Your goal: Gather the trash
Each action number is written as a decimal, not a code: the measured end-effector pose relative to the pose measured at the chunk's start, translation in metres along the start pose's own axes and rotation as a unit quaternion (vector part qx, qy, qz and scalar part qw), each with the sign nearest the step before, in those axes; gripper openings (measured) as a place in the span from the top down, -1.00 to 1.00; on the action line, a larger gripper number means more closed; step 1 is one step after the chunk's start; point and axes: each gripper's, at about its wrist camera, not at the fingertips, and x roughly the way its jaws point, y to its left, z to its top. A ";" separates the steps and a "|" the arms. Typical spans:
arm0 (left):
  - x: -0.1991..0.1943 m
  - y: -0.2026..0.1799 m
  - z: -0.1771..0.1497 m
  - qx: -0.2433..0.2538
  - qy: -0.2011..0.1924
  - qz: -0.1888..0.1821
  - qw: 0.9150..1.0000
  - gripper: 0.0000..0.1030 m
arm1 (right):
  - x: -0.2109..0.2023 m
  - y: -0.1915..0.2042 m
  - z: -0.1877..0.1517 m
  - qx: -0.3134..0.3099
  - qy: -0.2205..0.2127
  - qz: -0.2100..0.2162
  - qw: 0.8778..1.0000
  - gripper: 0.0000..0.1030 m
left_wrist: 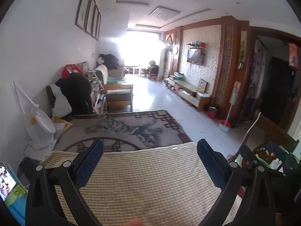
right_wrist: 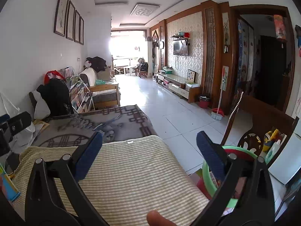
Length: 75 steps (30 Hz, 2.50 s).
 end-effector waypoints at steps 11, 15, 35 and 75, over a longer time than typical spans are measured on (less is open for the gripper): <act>0.000 0.019 -0.007 -0.008 0.023 0.005 1.000 -0.84 | -0.008 0.024 -0.003 -0.012 0.017 0.024 0.999 -0.91; -0.002 0.025 -0.009 -0.003 0.022 0.016 1.000 -0.84 | -0.010 0.030 -0.003 -0.012 0.018 0.030 0.999 -0.91; -0.008 0.039 -0.012 -0.002 0.021 0.021 1.000 -0.84 | -0.014 0.044 -0.005 -0.031 0.023 0.043 0.998 -0.91; 0.010 0.058 -0.008 -0.015 0.041 0.052 0.998 -0.85 | 0.006 0.051 -0.003 -0.033 0.037 0.051 0.997 -0.91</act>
